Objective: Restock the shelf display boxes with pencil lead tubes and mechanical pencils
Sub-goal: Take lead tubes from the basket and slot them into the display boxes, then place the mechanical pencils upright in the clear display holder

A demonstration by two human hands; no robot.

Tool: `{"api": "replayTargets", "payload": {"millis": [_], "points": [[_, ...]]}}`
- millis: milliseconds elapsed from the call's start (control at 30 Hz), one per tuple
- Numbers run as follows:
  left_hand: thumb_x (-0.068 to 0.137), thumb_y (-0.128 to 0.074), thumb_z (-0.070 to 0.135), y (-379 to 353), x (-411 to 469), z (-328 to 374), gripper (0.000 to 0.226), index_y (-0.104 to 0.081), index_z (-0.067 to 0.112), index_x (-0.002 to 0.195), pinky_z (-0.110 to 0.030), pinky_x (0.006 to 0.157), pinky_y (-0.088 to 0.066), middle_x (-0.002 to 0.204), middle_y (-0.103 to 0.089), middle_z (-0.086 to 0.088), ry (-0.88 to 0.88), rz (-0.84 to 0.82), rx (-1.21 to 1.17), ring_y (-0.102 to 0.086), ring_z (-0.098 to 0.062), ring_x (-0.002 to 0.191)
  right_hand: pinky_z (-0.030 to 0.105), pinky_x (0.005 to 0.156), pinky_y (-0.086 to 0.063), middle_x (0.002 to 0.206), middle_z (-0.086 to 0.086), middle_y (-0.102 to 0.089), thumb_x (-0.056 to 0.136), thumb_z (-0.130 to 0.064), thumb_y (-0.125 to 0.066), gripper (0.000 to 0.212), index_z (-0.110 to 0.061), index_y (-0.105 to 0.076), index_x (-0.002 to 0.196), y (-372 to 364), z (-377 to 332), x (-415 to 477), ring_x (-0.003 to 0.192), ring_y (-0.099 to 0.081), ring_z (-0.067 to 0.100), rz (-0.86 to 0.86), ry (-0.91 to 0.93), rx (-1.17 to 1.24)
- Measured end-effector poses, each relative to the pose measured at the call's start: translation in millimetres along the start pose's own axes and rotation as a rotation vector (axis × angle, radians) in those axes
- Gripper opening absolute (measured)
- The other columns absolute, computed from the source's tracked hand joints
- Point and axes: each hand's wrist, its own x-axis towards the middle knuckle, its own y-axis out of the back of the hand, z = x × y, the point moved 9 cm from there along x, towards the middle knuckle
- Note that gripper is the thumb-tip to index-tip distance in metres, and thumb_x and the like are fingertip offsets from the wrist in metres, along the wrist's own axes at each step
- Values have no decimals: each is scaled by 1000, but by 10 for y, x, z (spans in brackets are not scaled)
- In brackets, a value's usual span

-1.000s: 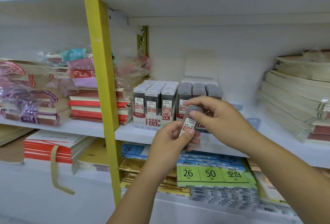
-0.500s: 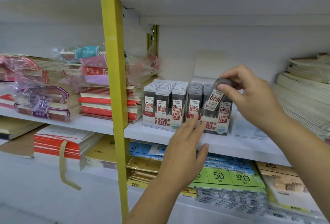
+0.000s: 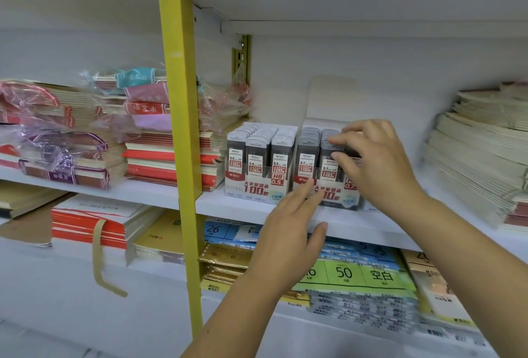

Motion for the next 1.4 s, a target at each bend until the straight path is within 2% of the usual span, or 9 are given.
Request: {"api": "replayTargets", "payload": {"millis": [167, 267, 367, 467, 667, 833, 1000, 1267, 1400], "points": [[95, -57, 18, 229, -261, 46, 40, -60, 19, 135, -5, 112, -17, 138, -57, 6, -24, 204, -19, -41, -4, 131, 10, 92, -33, 108, -9, -57, 96, -13, -54, 24, -15, -63, 118, 270, -107, -604, 102, -49, 9, 283, 17, 280], [90, -59, 15, 108, -589, -38, 34, -65, 17, 124, -8, 104, -27, 123, -62, 3, 7, 157, 5, -48, -9, 117, 11, 73, -45, 92, -16, -61, 96, -28, -48, 20, -33, -60, 111, 31, -62, -1197, 83, -60, 5, 191, -128, 566], [94, -56, 19, -448, -1175, -332, 37, -60, 18, 130, -24, 102, -38, 132, -57, 0, 35, -215, 81, -48, -17, 123, 26, 59, -48, 78, -8, -64, 94, -32, -50, 17, -44, -58, 101, -625, 126, -1966, 69, -60, 9, -74, -364, 627], [100, -54, 29, -1083, -2044, -933, 50, -42, 22, 148, -36, 109, -40, 155, -34, 0, 292, -643, 117, -36, -22, 140, 29, 59, -48, 83, -12, -64, 97, -26, -52, 16, -39, -61, 103, -1519, 374, -3017, 68, -57, 3, -466, -639, 571], [97, -62, 31, -1839, -3504, -1676, 61, -38, 14, 150, -32, 108, -35, 153, -38, -9, 840, -808, -1, -44, -27, 137, 24, 81, -44, 116, 2, -64, 97, -23, -54, 22, -19, -63, 117, -2594, 555, -5141, 93, -57, 12, -1000, -963, 409], [92, -68, 30, -2210, -4225, -1922, 68, -38, 12, 150, -34, 107, -37, 150, -46, -13, 1059, -808, -51, -47, -30, 134, 37, 85, -52, 126, 8, -61, 97, -28, -56, 37, -18, -55, 132, -2904, 479, -5861, 101, -62, 24, -1242, -913, 309], [90, -71, 26, -2480, -4432, -1964, 76, -31, 15, 155, -43, 117, -34, 152, -43, -10, 1231, -656, -180, -43, -30, 140, 45, 111, -30, 152, 3, -30, 96, -47, -52, 59, -28, -32, 148, -3274, 437, -5857, 136, -28, 32, -1259, -711, 129], [85, -77, 14, -2702, -4626, -2028, 90, -22, 14, 157, -45, 121, -27, 151, -34, -14, 1307, -631, -41, -34, -32, 141, 46, 104, -33, 142, 5, -33, 86, -54, -61, 69, -34, -31, 145, -3514, 395, -5976, 128, -33, 34, -1363, -554, -30], [84, -77, 10, -2767, -4664, -2083, 72, -38, 6, 145, -44, 117, -34, 144, -41, -17, 1347, -660, 13, -42, -34, 134, 41, 90, -44, 138, 7, -40, 85, -47, -69, 70, -24, -35, 142, -3575, 422, -6008, 116, -47, 31, -1458, -570, 109]]}}
